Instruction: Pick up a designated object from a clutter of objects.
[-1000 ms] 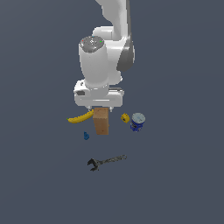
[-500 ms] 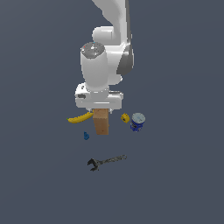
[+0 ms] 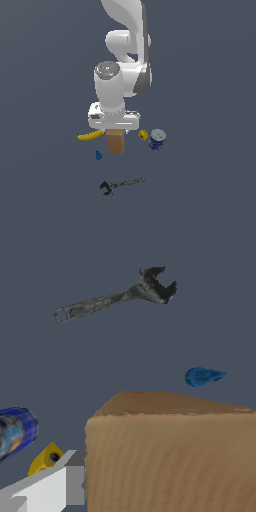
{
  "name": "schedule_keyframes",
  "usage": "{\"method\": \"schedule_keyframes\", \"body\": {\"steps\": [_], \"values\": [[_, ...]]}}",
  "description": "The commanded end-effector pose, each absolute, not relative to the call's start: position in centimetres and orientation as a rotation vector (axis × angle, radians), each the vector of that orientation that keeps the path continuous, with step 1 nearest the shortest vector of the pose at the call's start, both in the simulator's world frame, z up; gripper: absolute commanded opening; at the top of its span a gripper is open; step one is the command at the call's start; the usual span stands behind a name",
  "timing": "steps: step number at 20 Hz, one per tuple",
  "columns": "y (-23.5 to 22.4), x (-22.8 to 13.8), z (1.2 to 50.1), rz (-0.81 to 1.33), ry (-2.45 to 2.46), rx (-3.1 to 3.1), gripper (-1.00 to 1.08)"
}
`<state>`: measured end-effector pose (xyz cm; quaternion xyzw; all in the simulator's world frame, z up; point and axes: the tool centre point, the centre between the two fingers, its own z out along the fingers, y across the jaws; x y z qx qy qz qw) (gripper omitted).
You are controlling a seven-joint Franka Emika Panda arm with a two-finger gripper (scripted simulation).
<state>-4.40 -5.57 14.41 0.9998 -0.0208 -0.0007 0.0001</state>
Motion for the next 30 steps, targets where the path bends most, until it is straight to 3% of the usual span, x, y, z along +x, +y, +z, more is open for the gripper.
{"method": "schedule_keyframes", "body": {"steps": [1,17,30], "values": [[-5.6,-4.4,14.3,0.000,-0.065,3.141,-1.00],[-5.1,-4.7,15.1,0.000,-0.065,3.141,-1.00],[-0.8,-7.1,21.7,0.000,-0.065,3.138,-1.00]]}}
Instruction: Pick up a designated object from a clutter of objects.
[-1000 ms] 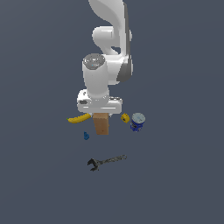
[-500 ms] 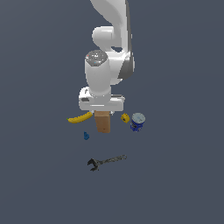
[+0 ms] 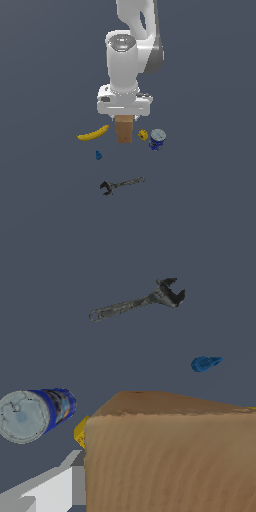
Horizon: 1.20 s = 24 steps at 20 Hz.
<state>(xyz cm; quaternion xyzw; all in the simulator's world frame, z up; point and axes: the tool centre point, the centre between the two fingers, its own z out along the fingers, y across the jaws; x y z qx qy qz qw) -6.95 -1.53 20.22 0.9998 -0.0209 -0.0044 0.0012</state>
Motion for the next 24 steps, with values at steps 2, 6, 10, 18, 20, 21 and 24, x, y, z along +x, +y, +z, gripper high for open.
{"method": "schedule_keyframes", "body": {"steps": [2,6,10,18,20,21,24], "values": [[0.2,-7.7,23.3,0.000,-0.065,3.137,-1.00],[2.6,-9.0,26.9,0.000,-0.065,3.137,-1.00],[5.1,-10.3,30.6,0.000,-0.065,3.136,-1.00],[9.5,-12.5,37.2,0.000,-0.064,3.137,-1.00],[10.3,-12.9,38.5,0.000,-0.063,3.138,-1.00],[10.7,-13.1,39.1,0.000,-0.063,3.139,-1.00],[11.8,-13.5,40.6,0.000,-0.063,3.139,-1.00]]}}
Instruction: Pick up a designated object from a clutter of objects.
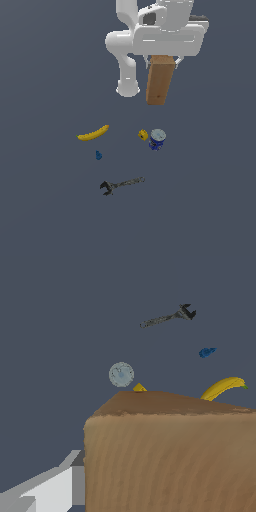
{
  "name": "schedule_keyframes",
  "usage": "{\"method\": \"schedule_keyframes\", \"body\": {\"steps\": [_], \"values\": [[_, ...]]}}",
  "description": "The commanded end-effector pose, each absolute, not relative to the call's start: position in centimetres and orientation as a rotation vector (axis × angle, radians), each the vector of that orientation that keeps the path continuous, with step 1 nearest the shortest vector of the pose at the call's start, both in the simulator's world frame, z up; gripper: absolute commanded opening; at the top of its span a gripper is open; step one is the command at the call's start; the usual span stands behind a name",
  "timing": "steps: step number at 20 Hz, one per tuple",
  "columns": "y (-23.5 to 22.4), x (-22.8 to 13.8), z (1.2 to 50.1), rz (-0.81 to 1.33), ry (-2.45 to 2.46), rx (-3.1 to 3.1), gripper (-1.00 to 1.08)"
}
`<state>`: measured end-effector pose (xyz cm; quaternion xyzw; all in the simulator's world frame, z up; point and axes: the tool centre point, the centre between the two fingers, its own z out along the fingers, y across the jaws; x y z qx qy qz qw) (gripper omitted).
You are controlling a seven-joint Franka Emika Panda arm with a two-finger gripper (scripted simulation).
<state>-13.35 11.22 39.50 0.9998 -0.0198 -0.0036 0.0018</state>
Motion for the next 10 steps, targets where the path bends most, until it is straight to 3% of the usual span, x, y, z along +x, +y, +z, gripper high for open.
{"method": "schedule_keyframes", "body": {"steps": [1,10], "values": [[12.0,-13.6,41.1,0.000,-0.063,3.140,-1.00],[13.2,-13.9,42.8,0.000,-0.064,3.141,-1.00]]}}
